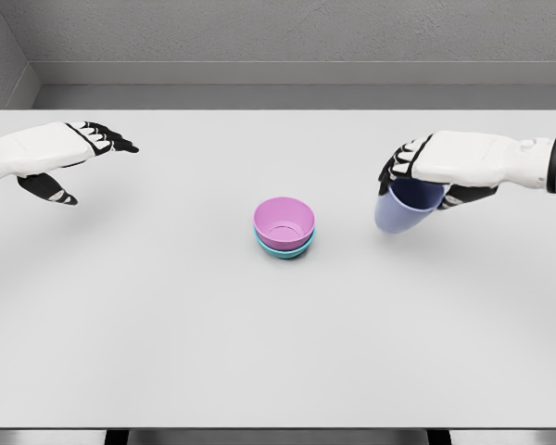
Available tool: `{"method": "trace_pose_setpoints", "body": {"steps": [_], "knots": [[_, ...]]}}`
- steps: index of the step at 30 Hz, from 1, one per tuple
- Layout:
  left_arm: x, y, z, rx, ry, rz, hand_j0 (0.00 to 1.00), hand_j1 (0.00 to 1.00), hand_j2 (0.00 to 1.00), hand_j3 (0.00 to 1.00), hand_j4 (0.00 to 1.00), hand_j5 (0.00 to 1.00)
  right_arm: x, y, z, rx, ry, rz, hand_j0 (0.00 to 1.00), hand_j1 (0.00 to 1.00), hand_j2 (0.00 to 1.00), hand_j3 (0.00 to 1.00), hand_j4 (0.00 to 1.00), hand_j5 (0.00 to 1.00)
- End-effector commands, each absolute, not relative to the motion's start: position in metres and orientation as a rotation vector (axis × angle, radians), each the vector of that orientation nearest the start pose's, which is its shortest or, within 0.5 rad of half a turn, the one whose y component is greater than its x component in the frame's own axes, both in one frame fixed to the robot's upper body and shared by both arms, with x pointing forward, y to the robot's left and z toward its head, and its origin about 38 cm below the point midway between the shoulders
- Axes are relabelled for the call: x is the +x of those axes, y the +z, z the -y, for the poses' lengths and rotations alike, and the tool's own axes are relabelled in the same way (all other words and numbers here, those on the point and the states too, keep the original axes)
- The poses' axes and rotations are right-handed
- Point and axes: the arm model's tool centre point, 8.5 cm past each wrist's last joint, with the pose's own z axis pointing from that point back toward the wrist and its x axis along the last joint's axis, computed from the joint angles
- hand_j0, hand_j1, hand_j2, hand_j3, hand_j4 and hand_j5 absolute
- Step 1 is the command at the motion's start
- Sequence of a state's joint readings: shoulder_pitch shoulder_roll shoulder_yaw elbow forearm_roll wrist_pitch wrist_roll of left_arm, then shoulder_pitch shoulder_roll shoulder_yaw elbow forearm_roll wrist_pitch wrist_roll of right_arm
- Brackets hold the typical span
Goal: Stacking bowl and cup with both arms
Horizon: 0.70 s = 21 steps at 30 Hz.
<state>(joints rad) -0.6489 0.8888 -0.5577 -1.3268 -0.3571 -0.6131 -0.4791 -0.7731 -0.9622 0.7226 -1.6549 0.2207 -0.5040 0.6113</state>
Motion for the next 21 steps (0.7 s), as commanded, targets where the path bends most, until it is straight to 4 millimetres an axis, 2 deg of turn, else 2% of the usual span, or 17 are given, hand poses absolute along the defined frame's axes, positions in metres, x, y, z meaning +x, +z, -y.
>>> {"method": "trace_pose_setpoints", "body": {"steps": [1,2,6,13,15,20,21], "knots": [[0.446,0.232,-0.365,0.506,-1.945,1.378,1.0,1.0,1.0,1.0,1.0,1.0,0.414,0.283,0.285,-0.382,2.188,1.425,0.57,0.57,0.57,0.57,0.57,0.57],[0.446,0.232,-0.366,0.505,-1.943,1.378,1.0,1.0,1.0,1.0,1.0,1.0,0.415,0.285,0.278,-0.378,2.186,1.45,0.57,0.57,0.57,0.57,0.57,0.57],[0.446,0.231,-0.365,0.505,-1.947,1.375,1.0,1.0,1.0,1.0,1.0,1.0,0.416,0.29,0.277,-0.387,2.188,1.463,0.56,0.56,0.56,0.56,0.56,0.56],[0.447,0.231,-0.365,0.504,-1.946,1.376,1.0,1.0,1.0,1.0,1.0,1.0,0.41,0.307,0.263,-0.412,2.228,1.515,0.55,0.55,0.55,0.55,0.55,0.55],[0.446,0.231,-0.366,0.505,-1.946,1.374,1.0,1.0,1.0,1.0,1.0,1.0,0.411,0.311,0.248,-0.398,2.235,1.567,0.55,0.55,0.55,0.55,0.55,0.55],[0.446,0.231,-0.364,0.503,-1.949,1.376,1.0,1.0,1.0,1.0,1.0,1.0,0.411,0.319,0.242,-0.411,2.248,1.593,0.55,0.55,0.55,0.55,0.55,0.55],[0.446,0.231,-0.364,0.503,-1.949,1.375,1.0,1.0,1.0,1.0,1.0,1.0,0.411,0.321,0.234,-0.401,2.248,1.62,0.55,0.55,0.55,0.55,0.55,0.55]]}}
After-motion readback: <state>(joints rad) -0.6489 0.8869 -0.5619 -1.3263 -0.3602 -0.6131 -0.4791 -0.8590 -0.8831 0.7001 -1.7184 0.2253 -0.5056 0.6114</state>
